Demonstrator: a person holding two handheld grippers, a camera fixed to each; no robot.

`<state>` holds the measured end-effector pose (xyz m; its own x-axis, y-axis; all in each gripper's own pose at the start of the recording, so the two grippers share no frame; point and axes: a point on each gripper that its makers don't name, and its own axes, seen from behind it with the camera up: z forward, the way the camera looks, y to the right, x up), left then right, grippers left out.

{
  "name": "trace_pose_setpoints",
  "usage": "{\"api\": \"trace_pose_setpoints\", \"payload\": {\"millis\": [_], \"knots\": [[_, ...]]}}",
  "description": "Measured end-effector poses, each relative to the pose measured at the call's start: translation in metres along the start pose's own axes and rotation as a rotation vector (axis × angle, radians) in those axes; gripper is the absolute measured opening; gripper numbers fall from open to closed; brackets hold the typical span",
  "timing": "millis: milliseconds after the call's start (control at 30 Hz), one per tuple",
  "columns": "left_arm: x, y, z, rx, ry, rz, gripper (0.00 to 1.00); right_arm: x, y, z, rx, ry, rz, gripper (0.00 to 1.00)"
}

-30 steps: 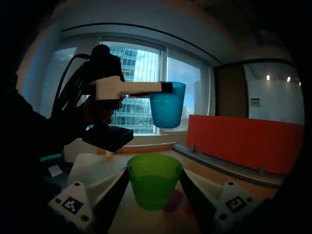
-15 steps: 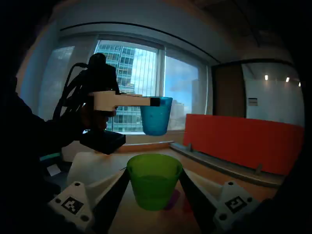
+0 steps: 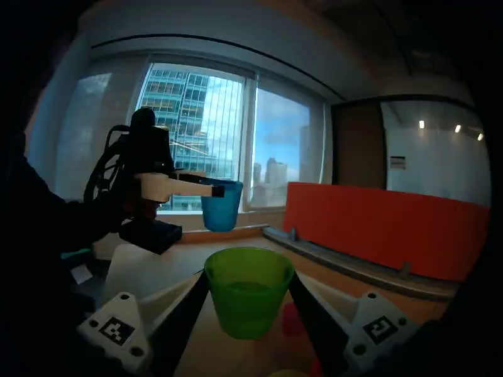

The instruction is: Pour water

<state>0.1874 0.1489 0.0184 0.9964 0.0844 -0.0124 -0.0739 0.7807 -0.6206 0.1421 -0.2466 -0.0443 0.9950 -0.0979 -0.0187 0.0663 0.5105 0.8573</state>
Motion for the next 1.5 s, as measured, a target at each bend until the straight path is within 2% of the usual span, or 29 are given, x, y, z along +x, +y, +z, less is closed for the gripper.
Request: {"api": "trace_pose_setpoints", "payload": {"millis": [200,500,900,1500], "knots": [[-0.017,-0.005,-0.012,0.014,-0.023,-0.007,0.89,0.003,0.008,-0.015,-0.025,-0.009,-0.007,0.90],[-0.030,-0.004,-0.020,0.018,-0.035,-0.011,0.89,0.009,0.015,-0.029,-0.051,-0.008,-0.009,0.90],[-0.051,0.008,-0.018,-0.006,-0.073,-0.014,0.89,0.001,0.009,-0.033,-0.027,-0.026,0.007,0.90],[-0.089,0.013,-0.011,-0.030,-0.159,-0.020,0.89,-0.018,0.001,-0.029,0.019,-0.070,0.029,0.90]]}}
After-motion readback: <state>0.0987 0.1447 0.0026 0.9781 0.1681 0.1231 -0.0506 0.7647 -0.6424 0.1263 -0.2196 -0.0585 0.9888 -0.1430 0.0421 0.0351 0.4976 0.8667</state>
